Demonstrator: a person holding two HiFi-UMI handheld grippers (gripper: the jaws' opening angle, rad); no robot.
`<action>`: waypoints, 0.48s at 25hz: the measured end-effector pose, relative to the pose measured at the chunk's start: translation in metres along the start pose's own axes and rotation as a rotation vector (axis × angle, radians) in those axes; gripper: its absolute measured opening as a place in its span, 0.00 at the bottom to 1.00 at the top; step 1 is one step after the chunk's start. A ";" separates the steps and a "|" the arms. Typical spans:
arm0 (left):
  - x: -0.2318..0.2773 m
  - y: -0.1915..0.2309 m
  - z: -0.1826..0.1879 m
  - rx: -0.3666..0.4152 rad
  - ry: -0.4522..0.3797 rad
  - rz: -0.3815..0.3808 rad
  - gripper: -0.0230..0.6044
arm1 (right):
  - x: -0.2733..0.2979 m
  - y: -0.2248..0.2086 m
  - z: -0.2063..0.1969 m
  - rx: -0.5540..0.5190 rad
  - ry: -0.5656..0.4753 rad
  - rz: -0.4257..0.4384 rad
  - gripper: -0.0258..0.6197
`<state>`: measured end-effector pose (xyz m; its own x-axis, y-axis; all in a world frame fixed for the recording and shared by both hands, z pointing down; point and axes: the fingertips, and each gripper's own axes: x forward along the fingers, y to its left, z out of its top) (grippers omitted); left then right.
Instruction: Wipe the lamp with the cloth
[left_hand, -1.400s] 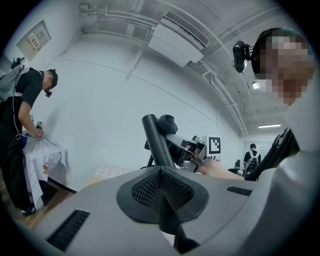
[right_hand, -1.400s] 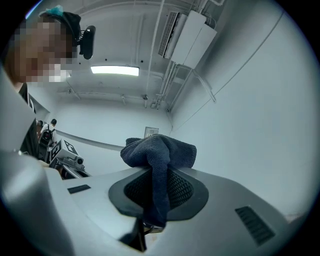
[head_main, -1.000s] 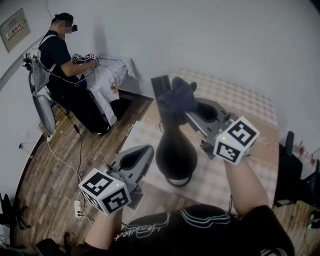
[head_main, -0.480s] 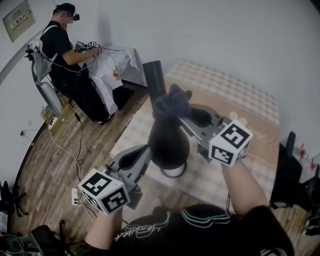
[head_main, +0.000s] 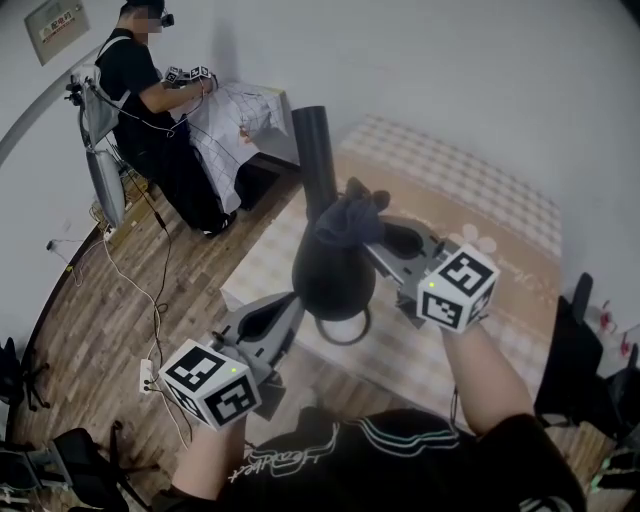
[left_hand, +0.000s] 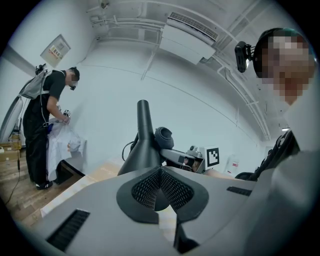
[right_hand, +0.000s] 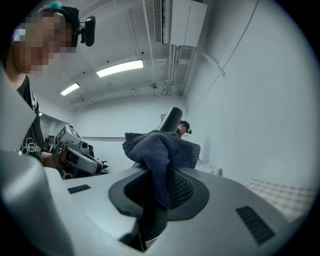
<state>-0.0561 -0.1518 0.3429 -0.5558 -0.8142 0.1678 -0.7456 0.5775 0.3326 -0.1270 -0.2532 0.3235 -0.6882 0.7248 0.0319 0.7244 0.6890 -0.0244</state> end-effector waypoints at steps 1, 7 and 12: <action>-0.002 -0.002 -0.001 -0.001 -0.002 0.004 0.04 | -0.002 0.001 -0.002 0.005 0.003 0.001 0.13; -0.005 -0.015 -0.012 -0.010 -0.005 0.022 0.04 | -0.016 0.005 -0.019 0.028 0.018 0.009 0.13; -0.006 -0.023 -0.023 -0.023 -0.003 0.035 0.04 | -0.024 0.006 -0.041 0.052 0.050 0.011 0.13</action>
<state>-0.0267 -0.1617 0.3559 -0.5822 -0.7935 0.1771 -0.7172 0.6039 0.3477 -0.1049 -0.2671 0.3631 -0.6767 0.7317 0.0816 0.7277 0.6816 -0.0770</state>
